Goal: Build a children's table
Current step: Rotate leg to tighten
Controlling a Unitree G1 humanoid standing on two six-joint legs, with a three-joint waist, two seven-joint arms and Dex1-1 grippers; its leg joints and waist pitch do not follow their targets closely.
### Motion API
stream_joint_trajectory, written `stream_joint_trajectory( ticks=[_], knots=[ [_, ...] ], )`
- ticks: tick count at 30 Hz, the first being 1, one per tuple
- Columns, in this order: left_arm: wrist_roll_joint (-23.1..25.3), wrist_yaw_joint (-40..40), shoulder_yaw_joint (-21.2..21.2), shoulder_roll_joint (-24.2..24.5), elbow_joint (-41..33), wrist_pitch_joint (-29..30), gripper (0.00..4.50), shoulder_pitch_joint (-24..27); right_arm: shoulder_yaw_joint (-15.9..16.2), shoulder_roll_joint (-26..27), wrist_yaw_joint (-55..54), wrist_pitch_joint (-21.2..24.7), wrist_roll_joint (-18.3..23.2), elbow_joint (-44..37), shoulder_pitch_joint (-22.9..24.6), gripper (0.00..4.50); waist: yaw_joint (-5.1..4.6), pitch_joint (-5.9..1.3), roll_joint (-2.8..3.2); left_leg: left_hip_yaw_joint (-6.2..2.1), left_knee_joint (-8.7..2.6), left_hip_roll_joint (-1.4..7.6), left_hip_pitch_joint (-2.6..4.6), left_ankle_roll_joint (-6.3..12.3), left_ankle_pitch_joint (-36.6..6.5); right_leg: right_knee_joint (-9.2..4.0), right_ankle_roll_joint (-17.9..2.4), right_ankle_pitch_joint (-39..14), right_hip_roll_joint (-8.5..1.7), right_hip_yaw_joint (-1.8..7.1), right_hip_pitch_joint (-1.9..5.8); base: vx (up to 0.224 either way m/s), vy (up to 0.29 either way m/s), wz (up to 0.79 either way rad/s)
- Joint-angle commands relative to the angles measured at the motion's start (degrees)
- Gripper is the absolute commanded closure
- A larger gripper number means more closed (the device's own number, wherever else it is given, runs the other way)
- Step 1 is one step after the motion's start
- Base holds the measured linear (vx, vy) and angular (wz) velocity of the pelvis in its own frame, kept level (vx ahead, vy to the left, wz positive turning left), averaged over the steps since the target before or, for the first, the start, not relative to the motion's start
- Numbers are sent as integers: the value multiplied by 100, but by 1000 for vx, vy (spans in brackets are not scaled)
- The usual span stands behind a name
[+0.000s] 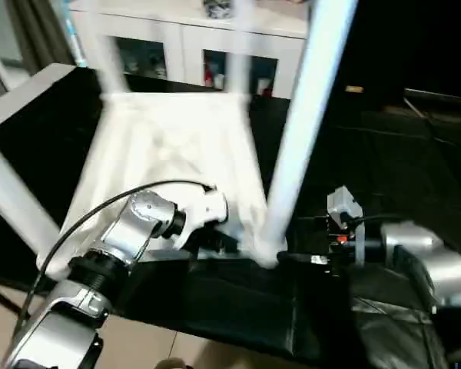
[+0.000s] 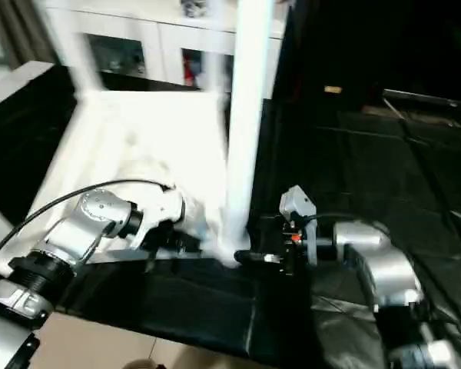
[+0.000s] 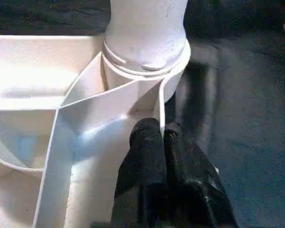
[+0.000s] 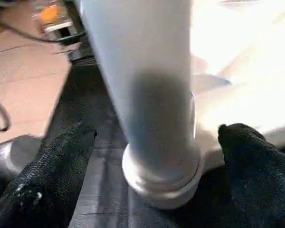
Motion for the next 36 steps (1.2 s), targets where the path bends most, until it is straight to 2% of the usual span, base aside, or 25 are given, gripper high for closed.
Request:
stream_joint_trajectory(
  ticks=[1,2,3,10,15,18,25,29,32,35,36],
  knots=[
    [19,-377,-252,-37,-36,-172,450,-88,92,-72,227,-70,35,83,-86,46,-39,-403,-15,-67,-340,304,51,280,-927,-414,-1202,-1039,-544,320,266,0,0,0],
    [22,-412,-258,-28,-31,-203,450,-94,131,-74,301,-83,11,128,-117,46,-40,-403,-35,-67,-341,307,47,288,-920,-417,-1200,-1032,-546,319,269,0,0,0],
    [48,-465,-287,-6,2,-292,450,-119,244,-95,475,-139,-46,265,-204,53,-42,-405,-25,-67,-338,303,43,286,-904,-411,-1208,-1031,-545,316,267,0,0,0],
    [66,-537,-322,10,67,-436,450,-169,474,-24,709,-323,-157,534,-391,125,-43,-403,-45,-67,-328,297,36,284,-900,-421,-1157,-1211,-548,309,264,0,0,0],
    [67,-572,-328,-4,71,-486,450,-179,531,152,607,-513,-247,765,-493,159,-44,-416,-30,-68,-322,298,33,290,-843,-396,-1198,-1056,-538,307,264,0,0,0],
    [76,-578,-336,-15,99,-525,450,-181,568,210,607,-559,-258,852,-529,197,-49,-415,-31,-63,-320,296,36,273,-867,-396,-1233,-1048,-538,305,258,0,0,0],
    [85,-520,-322,-21,180,-555,450,-214,602,214,758,-497,-151,793,-493,227,-47,-406,-22,-69,-327,299,41,243,-967,-414,-1160,-1225,-542,313,260,0,0,0],
    [37,-320,-204,-90,212,-302,450,-214,512,254,759,-298,36,534,-308,234,-44,-412,-16,-67,-324,301,45,259,-922,-403,-1190,-1097,-532,313,259,0,0,0],
    [-98,-81,-28,-214,182,101,450,-207,385,385,363,-57,158,261,-61,235,-22,-419,-18,-71,-323,306,46,266,-866,-382,-1215,-969,-535,318,262,0,0,0],
    [-138,306,132,-341,128,404,450,-199,209,700,-462,63,89,122,131,236,-46,-392,7,-76,-340,293,49,190,-1071,-440,-1147,-1349,-546,313,255,0,0,0],
    [-103,683,234,-448,103,590,450,-191,63,970,-1148,78,-32,88,230,236,-67,-367,-4,-86,-357,278,44,127,-1216,-480,-1058,-1670,-549,308,248,0,0,0]
  ],
)
